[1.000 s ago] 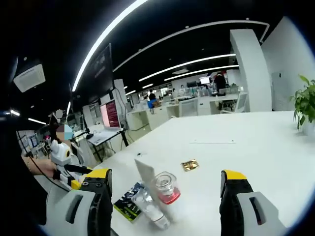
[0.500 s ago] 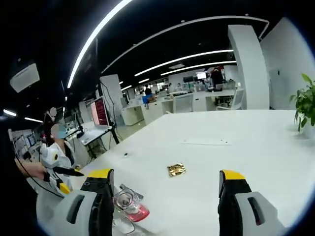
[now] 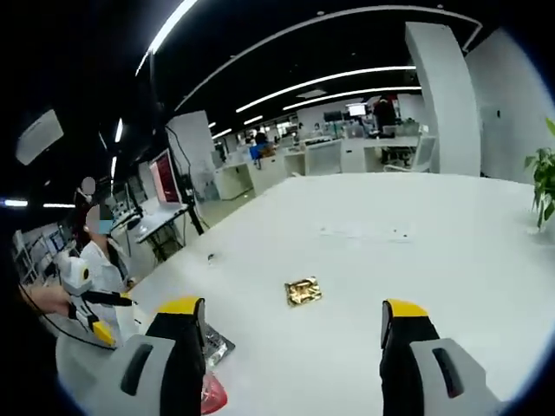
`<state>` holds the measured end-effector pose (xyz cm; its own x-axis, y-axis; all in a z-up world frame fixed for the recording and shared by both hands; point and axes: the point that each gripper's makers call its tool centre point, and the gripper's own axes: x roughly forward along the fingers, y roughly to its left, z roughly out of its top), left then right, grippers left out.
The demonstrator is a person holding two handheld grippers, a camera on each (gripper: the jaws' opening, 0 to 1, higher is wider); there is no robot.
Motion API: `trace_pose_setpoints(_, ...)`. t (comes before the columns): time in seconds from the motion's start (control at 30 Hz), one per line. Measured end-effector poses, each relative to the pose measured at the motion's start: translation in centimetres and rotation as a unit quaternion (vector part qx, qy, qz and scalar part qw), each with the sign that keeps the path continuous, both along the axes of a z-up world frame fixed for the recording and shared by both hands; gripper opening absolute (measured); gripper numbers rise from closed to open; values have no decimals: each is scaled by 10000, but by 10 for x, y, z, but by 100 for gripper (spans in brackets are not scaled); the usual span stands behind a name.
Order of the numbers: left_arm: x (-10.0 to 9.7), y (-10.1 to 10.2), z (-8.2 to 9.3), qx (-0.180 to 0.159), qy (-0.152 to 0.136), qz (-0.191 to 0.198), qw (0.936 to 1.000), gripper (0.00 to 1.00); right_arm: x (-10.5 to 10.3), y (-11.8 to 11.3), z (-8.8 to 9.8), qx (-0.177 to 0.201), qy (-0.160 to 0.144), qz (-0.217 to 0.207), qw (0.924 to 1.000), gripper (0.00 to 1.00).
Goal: Arrange the skincare products in the storage area until every visible bottle or jar stands upright without overlapping.
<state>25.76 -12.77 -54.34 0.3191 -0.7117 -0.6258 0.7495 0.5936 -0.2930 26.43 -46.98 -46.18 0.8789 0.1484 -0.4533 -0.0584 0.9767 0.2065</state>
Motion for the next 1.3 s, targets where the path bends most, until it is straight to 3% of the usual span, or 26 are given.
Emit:
trace_pose_setpoints(0.23,1,3,-4,47,74,73,9999,96,31,-1,-37,-341,647,536,9959,84)
trace_pose_setpoints(0.47,3,8,-12,64,152,199,9997,96,58,17,-74,-656,1173,1061,9852,78)
trace_pose_setpoints(0.6,2,9,-14,62,203,263,9994,96,73,22,-92,-779,1364,1291,9791,74)
trace_pose_setpoints(0.97,6,8,-22,50,358,293,9989,95,102,22,-125,-974,1657,1422,9710,70)
trace_pose_setpoints(1.03,8,6,-22,51,362,302,9989,96,109,21,-134,-1113,1795,1526,9655,69)
trace_pose_setpoints(1.3,14,-3,-23,80,337,155,9993,96,131,28,-145,-1392,2014,1670,9551,63)
